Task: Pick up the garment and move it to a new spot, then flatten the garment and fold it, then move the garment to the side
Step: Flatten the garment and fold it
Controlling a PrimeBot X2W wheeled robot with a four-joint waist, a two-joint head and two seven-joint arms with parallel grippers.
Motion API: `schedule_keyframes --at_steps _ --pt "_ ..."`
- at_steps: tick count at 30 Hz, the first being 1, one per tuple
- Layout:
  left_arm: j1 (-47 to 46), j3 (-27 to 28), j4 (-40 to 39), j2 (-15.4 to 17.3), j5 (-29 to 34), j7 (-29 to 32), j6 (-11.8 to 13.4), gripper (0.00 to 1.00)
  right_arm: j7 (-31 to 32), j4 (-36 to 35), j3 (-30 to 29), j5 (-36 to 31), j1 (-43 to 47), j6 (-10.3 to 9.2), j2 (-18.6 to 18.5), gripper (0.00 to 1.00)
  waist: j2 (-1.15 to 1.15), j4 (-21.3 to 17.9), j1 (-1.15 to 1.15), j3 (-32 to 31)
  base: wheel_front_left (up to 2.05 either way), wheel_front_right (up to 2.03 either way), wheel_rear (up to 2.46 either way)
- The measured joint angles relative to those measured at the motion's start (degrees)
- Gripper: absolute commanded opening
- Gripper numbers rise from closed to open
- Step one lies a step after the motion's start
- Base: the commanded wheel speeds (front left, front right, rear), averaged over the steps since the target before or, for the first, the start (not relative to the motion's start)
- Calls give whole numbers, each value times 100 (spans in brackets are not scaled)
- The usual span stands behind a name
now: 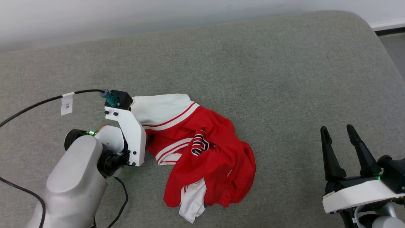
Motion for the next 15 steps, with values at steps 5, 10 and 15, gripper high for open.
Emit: schedule_keyframes --at_steps 5,10,15 --pt "-184 -214 221 22 -116 341 -71 100 -81 116 40 57 -109 0 -1 100 0 -115 -1 149 0 0 0" --pt "-287 -423 303 82 -165 427 -99 0 -155 231 70 143 -153 0 0 100 0 -184 -1 196 0 0 0" --pt "-196 -521 220 121 -73 -141 -126 0 -201 328 22 169 -160 0 0 100 0 -161 0 148 0 0 0"
